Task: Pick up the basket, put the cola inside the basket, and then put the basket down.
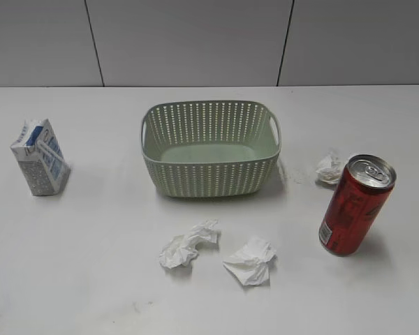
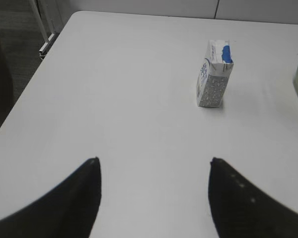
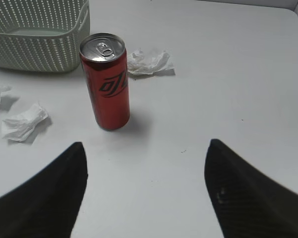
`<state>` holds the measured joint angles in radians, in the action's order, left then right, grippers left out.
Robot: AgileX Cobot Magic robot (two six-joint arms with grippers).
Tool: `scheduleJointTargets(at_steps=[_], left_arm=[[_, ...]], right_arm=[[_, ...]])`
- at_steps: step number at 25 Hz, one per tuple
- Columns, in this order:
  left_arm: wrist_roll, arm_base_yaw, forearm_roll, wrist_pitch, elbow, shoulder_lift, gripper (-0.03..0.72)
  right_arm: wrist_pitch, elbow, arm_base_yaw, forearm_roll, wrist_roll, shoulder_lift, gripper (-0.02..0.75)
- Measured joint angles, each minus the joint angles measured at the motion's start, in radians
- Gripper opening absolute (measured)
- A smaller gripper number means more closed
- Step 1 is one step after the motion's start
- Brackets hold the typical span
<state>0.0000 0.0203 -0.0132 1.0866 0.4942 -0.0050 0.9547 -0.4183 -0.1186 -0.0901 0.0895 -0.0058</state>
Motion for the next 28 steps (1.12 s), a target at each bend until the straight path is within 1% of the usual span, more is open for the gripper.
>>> scheduleJointTargets(at_steps=[9, 14, 20, 22, 25, 28], left_arm=[[0.000, 0.000, 0.000, -0.008, 0.007, -0.001, 0.515], [0.000, 0.000, -0.001, -0.030, 0.081, 0.079, 0.515], [-0.006, 0.004, -0.037, -0.081, 0.212, 0.350, 0.519], [-0.007, 0.010, -0.062, -0.124, 0.254, 0.439, 0.544], [-0.007, 0.019, -0.122, -0.168, 0.321, 0.579, 0.602], [-0.007, 0.060, -0.158, -0.187, 0.394, 0.734, 0.614]], right_arm=[[0.000, 0.000, 0.000, 0.000, 0.000, 0.000, 0.568], [0.000, 0.000, 0.000, -0.003, -0.001, 0.000, 0.568], [0.000, 0.000, 0.000, -0.019, -0.002, 0.000, 0.568], [0.000, 0.000, 0.000, -0.019, -0.002, 0.000, 0.568], [0.000, 0.000, 0.000, -0.020, -0.002, 0.000, 0.568], [0.000, 0.000, 0.000, -0.020, -0.002, 0.000, 0.568]])
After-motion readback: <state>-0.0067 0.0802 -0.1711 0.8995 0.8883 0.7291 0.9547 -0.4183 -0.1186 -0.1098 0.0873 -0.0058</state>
